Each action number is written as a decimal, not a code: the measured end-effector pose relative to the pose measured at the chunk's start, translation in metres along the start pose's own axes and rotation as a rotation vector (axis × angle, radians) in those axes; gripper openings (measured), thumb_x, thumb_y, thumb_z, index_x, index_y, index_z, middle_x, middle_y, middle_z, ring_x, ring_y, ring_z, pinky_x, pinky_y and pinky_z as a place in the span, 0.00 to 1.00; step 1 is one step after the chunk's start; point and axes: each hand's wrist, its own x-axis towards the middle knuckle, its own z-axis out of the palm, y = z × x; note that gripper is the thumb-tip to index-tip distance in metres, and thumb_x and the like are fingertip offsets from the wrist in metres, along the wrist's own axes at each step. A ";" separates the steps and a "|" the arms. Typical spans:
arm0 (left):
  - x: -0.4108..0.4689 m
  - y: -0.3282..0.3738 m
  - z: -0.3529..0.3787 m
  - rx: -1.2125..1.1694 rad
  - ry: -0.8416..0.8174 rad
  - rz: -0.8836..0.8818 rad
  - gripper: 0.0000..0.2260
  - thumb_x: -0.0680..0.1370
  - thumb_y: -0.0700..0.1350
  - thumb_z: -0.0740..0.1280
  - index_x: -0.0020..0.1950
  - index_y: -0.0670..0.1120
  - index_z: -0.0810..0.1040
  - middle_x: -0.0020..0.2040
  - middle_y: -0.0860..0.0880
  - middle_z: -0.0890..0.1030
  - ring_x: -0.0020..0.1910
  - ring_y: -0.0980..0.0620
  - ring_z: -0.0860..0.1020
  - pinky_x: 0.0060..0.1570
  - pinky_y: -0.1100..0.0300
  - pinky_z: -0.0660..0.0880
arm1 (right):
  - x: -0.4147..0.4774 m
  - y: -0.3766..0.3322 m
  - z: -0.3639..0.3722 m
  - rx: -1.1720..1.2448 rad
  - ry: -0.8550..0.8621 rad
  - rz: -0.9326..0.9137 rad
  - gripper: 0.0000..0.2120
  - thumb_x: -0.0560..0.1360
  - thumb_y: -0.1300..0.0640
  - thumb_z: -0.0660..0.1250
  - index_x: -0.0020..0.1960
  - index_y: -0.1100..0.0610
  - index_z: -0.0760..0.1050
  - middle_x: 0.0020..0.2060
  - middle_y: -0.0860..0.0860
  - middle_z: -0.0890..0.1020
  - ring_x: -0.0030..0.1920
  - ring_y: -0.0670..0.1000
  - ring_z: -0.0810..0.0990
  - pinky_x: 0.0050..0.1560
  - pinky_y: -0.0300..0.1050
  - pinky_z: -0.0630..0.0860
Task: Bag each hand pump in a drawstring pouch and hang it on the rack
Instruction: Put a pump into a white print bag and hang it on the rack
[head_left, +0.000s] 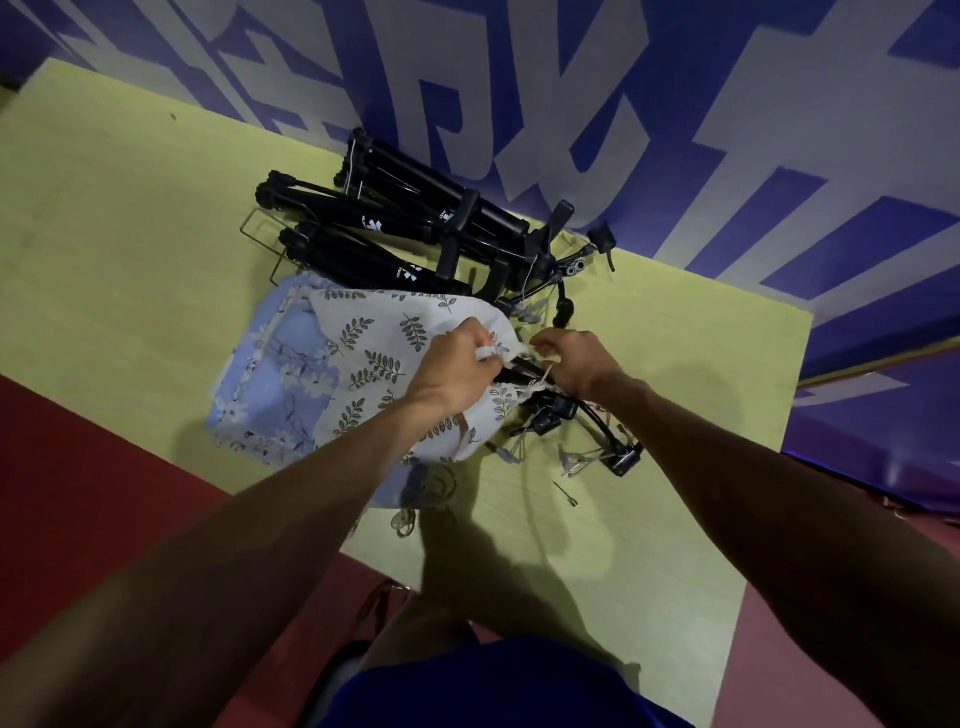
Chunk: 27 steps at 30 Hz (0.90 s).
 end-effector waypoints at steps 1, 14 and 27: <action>0.001 0.000 0.000 0.004 -0.004 -0.003 0.08 0.77 0.46 0.66 0.53 0.45 0.72 0.46 0.47 0.78 0.38 0.48 0.75 0.42 0.50 0.78 | 0.004 -0.001 0.001 0.003 -0.013 -0.013 0.18 0.75 0.65 0.65 0.65 0.59 0.74 0.61 0.57 0.80 0.61 0.56 0.78 0.62 0.45 0.72; 0.008 0.008 -0.008 0.021 0.022 0.028 0.06 0.77 0.47 0.65 0.48 0.47 0.71 0.39 0.44 0.80 0.26 0.50 0.70 0.25 0.61 0.67 | -0.006 -0.001 -0.013 0.163 0.104 -0.095 0.08 0.71 0.53 0.74 0.45 0.57 0.84 0.42 0.51 0.85 0.43 0.49 0.80 0.46 0.43 0.75; -0.010 0.008 -0.024 -0.052 0.068 0.113 0.05 0.77 0.45 0.65 0.46 0.47 0.70 0.29 0.47 0.74 0.23 0.52 0.66 0.20 0.66 0.62 | -0.018 -0.021 -0.018 0.388 0.094 0.163 0.04 0.73 0.62 0.70 0.40 0.56 0.81 0.44 0.58 0.85 0.48 0.55 0.82 0.52 0.50 0.78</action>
